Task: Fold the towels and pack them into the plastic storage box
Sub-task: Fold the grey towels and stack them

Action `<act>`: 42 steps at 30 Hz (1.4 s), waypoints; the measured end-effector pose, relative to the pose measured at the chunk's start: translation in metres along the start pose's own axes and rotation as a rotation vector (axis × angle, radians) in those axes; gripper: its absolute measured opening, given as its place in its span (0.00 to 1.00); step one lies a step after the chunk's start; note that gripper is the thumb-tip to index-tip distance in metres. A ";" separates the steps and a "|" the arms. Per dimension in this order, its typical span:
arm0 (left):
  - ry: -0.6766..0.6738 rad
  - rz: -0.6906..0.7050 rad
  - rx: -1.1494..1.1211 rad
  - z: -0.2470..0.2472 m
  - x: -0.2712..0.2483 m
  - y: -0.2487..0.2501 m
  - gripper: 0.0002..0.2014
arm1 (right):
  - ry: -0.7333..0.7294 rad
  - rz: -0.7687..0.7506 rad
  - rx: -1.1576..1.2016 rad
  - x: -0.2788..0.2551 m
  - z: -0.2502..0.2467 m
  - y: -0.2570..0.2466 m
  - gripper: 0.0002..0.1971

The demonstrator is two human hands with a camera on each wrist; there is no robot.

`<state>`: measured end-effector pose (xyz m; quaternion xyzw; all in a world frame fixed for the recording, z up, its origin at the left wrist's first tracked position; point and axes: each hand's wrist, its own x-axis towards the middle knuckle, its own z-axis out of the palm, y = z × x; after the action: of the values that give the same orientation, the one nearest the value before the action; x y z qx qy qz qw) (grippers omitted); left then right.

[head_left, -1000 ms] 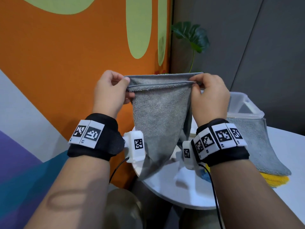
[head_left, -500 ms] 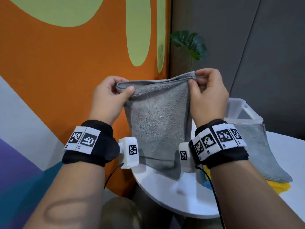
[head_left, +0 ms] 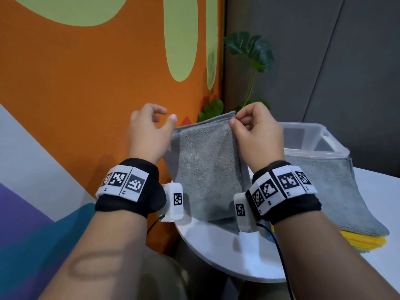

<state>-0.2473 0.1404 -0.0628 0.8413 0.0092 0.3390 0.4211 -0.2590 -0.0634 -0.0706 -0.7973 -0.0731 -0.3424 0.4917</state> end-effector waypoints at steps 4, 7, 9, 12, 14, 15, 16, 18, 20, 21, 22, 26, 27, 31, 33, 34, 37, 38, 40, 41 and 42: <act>-0.258 0.202 -0.085 0.007 -0.011 0.024 0.08 | -0.117 -0.018 0.040 -0.003 0.008 -0.004 0.08; -0.414 0.260 -0.074 0.012 -0.018 0.032 0.17 | -0.188 -0.035 0.104 -0.004 0.008 -0.008 0.09; -0.431 0.235 -0.161 0.014 -0.021 0.034 0.15 | -0.233 -0.050 0.122 -0.005 0.007 -0.011 0.08; -0.366 0.159 -0.248 0.016 -0.022 0.033 0.10 | -0.269 -0.044 0.168 -0.005 0.006 -0.011 0.08; -0.347 0.118 -0.294 0.017 -0.023 0.033 0.11 | -0.291 -0.033 0.188 -0.005 0.006 -0.008 0.08; -0.336 0.108 -0.292 0.017 -0.024 0.033 0.12 | -0.306 -0.023 0.193 -0.005 0.006 -0.007 0.08; -0.328 0.108 -0.279 0.017 -0.024 0.032 0.12 | -0.319 -0.010 0.199 -0.005 0.006 -0.006 0.09; -0.325 0.117 -0.258 0.016 -0.023 0.031 0.10 | -0.332 0.015 0.212 -0.006 0.007 -0.005 0.10; -0.321 0.123 -0.248 0.016 -0.023 0.028 0.09 | -0.333 0.025 0.216 -0.007 0.007 -0.006 0.11; -0.312 0.127 -0.241 0.016 -0.023 0.026 0.08 | -0.337 0.029 0.227 -0.008 0.007 -0.006 0.12; -0.298 0.133 -0.229 0.016 -0.024 0.025 0.08 | -0.343 0.033 0.242 -0.008 0.007 -0.007 0.12; -0.275 0.177 -0.203 0.019 -0.026 0.023 0.10 | -0.351 0.031 0.279 -0.010 0.009 -0.006 0.12; -0.275 0.182 -0.211 0.019 -0.026 0.023 0.11 | -0.349 0.027 0.277 -0.010 0.009 -0.006 0.12; -0.311 0.195 -0.282 0.021 -0.026 0.021 0.11 | -0.352 -0.004 0.260 -0.011 0.007 -0.009 0.13; -0.353 0.176 -0.347 0.021 -0.027 0.021 0.09 | -0.345 -0.014 0.260 -0.011 0.006 -0.010 0.13; -0.345 0.178 -0.349 0.021 -0.027 0.022 0.08 | -0.334 -0.013 0.271 -0.011 0.006 -0.010 0.13; -0.274 0.224 -0.297 0.018 -0.022 0.023 0.09 | -0.297 0.005 0.261 -0.014 0.006 -0.008 0.08; -0.259 0.238 -0.288 0.017 -0.021 0.025 0.09 | -0.299 -0.002 0.213 -0.016 0.006 -0.007 0.07; -0.227 0.266 -0.283 0.014 -0.019 0.028 0.11 | -0.321 -0.016 0.106 -0.020 0.006 -0.004 0.04; -0.204 0.281 -0.283 0.012 -0.018 0.030 0.11 | -0.339 -0.020 0.059 -0.022 0.007 -0.002 0.04; -0.178 0.296 -0.287 0.011 -0.018 0.032 0.12 | -0.361 -0.022 0.018 -0.023 0.007 0.000 0.06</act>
<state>-0.2632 0.1062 -0.0544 0.7914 -0.1998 0.3195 0.4814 -0.2730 -0.0521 -0.0866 -0.8405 -0.1719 -0.1986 0.4739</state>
